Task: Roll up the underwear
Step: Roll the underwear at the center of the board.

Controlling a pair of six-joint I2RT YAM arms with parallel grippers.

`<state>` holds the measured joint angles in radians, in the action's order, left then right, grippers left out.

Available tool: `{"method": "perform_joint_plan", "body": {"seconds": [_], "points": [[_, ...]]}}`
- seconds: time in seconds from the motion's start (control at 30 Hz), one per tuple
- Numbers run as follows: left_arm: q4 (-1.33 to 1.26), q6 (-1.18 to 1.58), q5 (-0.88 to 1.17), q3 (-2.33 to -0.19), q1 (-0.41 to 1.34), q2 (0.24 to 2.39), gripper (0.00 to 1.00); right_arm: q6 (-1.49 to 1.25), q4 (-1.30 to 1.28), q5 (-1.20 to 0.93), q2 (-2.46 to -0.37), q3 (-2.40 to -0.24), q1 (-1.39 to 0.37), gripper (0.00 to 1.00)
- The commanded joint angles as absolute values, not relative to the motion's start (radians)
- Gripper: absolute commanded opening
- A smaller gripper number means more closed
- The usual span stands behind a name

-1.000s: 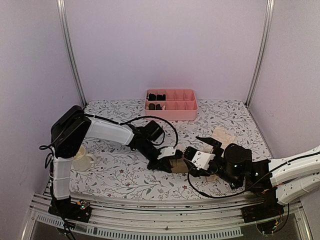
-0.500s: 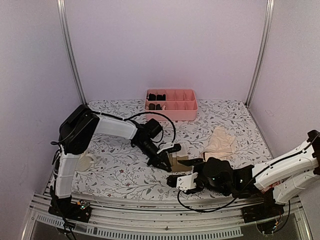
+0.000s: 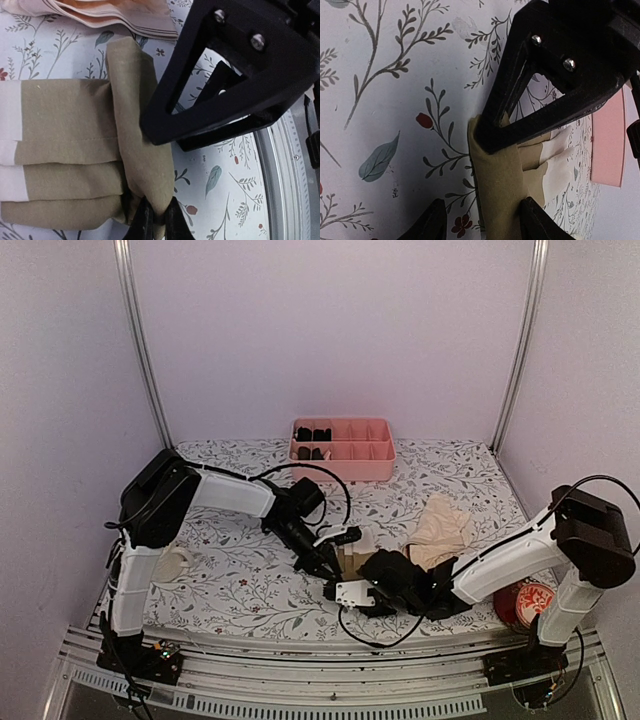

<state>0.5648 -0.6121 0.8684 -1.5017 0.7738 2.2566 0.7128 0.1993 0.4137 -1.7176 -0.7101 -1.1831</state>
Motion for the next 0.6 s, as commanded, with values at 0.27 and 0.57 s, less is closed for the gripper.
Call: {"method": "perform_joint_plan", "body": {"seconds": [0.27, 0.57], "points": [[0.684, -0.606, 0.764, -1.457, 0.764, 2.331, 0.0, 0.666, 0.106, 0.494, -1.816, -0.763, -1.15, 0.49], [0.677, -0.61, 0.765, -1.454, 0.76, 2.324, 0.0, 0.639, 0.042, 0.464, -1.797, -0.779, -1.143, 0.16]]}}
